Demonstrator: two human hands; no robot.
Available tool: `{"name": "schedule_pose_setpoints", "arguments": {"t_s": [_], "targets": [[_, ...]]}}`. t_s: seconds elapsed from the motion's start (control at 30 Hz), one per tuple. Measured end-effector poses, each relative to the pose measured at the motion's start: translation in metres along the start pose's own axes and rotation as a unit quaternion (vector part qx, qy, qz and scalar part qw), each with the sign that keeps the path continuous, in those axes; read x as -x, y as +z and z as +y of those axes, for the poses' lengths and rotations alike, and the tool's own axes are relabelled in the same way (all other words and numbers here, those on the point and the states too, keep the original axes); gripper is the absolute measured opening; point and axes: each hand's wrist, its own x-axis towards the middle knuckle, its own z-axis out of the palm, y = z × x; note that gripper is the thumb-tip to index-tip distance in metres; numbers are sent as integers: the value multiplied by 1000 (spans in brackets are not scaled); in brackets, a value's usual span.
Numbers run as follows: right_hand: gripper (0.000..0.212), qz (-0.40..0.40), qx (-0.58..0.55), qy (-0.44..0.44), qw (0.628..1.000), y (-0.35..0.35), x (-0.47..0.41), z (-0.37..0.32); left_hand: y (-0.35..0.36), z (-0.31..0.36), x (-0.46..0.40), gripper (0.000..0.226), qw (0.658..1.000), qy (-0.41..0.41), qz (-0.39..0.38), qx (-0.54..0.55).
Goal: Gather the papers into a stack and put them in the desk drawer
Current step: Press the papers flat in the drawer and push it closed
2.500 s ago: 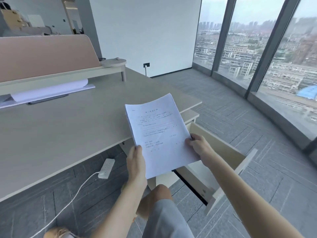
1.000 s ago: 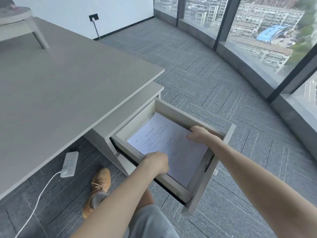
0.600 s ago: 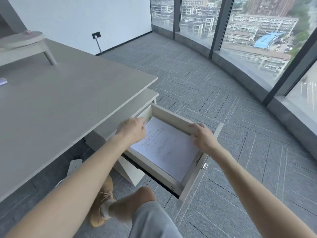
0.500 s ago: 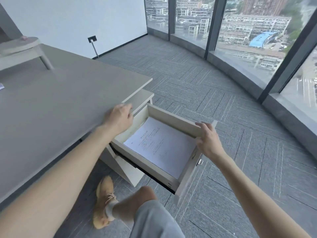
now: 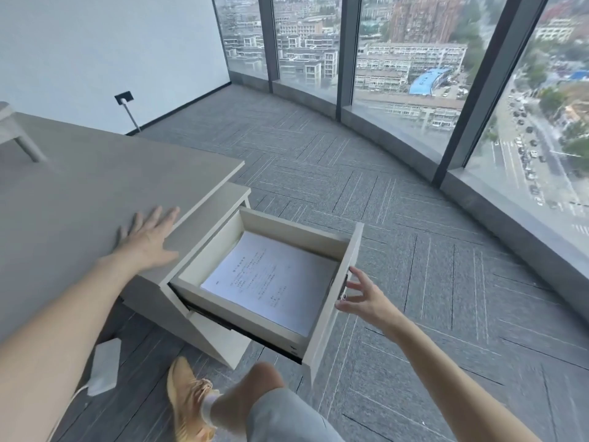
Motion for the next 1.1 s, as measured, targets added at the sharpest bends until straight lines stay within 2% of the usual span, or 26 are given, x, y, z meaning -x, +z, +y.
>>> {"name": "schedule_pose_setpoints", "arguments": {"t_s": [0.63,1.1], "targets": [[96,-25,-13,-36,999,102,-97,-33,0,0,-35,79,998,15,54,12],[124,-32,30,-66,997,164,-151,-67,1,1,-36,79,998,18,67,7]]}}
